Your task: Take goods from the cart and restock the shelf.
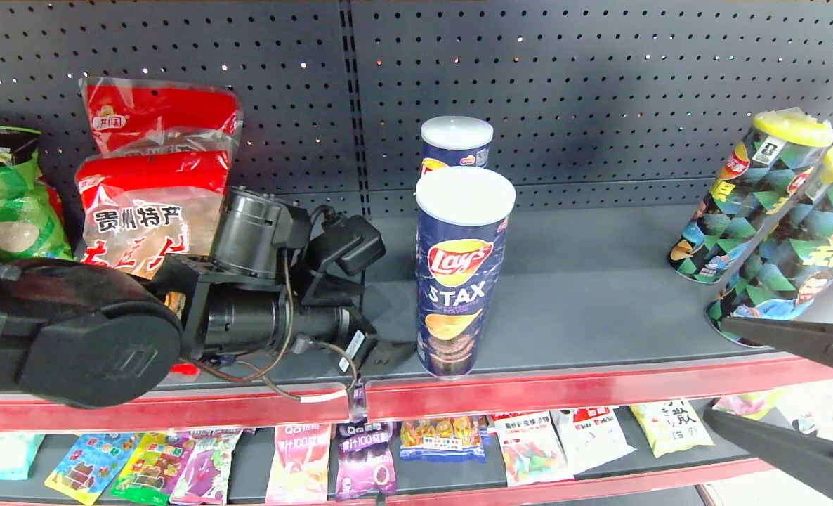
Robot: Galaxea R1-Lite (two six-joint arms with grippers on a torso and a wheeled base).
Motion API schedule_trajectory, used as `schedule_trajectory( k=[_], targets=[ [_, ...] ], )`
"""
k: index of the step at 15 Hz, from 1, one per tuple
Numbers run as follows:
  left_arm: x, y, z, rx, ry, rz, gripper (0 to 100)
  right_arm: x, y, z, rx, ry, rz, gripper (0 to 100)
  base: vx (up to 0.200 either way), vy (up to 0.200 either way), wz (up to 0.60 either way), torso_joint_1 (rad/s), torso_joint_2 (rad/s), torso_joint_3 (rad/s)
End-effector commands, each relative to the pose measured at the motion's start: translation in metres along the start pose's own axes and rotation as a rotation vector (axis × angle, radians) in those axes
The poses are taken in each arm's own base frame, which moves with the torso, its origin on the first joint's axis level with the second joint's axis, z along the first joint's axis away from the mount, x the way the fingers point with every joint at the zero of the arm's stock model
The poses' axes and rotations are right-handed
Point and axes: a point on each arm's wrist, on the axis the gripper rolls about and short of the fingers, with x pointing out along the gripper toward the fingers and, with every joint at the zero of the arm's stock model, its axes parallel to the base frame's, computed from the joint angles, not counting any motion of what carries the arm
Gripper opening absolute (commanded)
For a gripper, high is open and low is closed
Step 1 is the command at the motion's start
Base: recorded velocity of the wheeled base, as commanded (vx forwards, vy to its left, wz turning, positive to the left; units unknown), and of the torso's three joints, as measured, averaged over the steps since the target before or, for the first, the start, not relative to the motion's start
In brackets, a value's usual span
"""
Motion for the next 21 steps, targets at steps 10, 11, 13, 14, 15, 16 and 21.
schedule_trajectory(
  k=[10, 11, 13, 14, 15, 16, 21],
  targets=[
    [-0.214, -0.040, -0.101, -0.277, -0.189, 0.366, 100, -0.093, 0.035, -0.057, 0.041, -0.001, -0.267, 100, 0.000, 0.000, 0.00, 0.000, 0.00, 0.000],
    [-0.227, -0.050, -0.117, -0.321, -0.183, 0.422, 100, -0.104, 0.041, -0.066, 0.066, -0.009, -0.356, 100, 0.000, 0.000, 0.00, 0.000, 0.00, 0.000],
    [-0.242, -0.068, -0.149, -0.412, -0.165, 0.565, 100, -0.113, 0.047, -0.074, 0.134, -0.034, -0.584, 100, 0.000, 0.000, 0.00, 0.000, 0.00, 0.000],
    [-0.245, -0.078, -0.164, -0.447, -0.148, 0.643, 100, -0.115, 0.049, -0.079, 0.148, -0.048, -0.656, 100, 0.000, 0.000, 0.00, 0.000, 0.00, 0.000],
    [-0.248, -0.087, -0.180, -0.475, -0.120, 0.713, 100, -0.116, 0.050, -0.088, 0.152, -0.045, -0.723, 100, 0.000, 0.000, 0.00, 0.000, 0.00, 0.000],
    [-0.249, -0.097, -0.194, -0.519, -0.097, 0.772, 100, -0.118, 0.051, -0.095, 0.149, -0.054, -0.771, 100, 0.000, 0.000, 0.00, 0.000, 0.00, 0.000],
    [-0.242, -0.116, -0.216, -0.693, -0.101, 0.836, 100, -0.115, 0.051, -0.130, 0.159, -0.014, -0.946, 100, 0.000, 0.000, 0.00, 0.000, 0.00, 0.000]
  ],
)
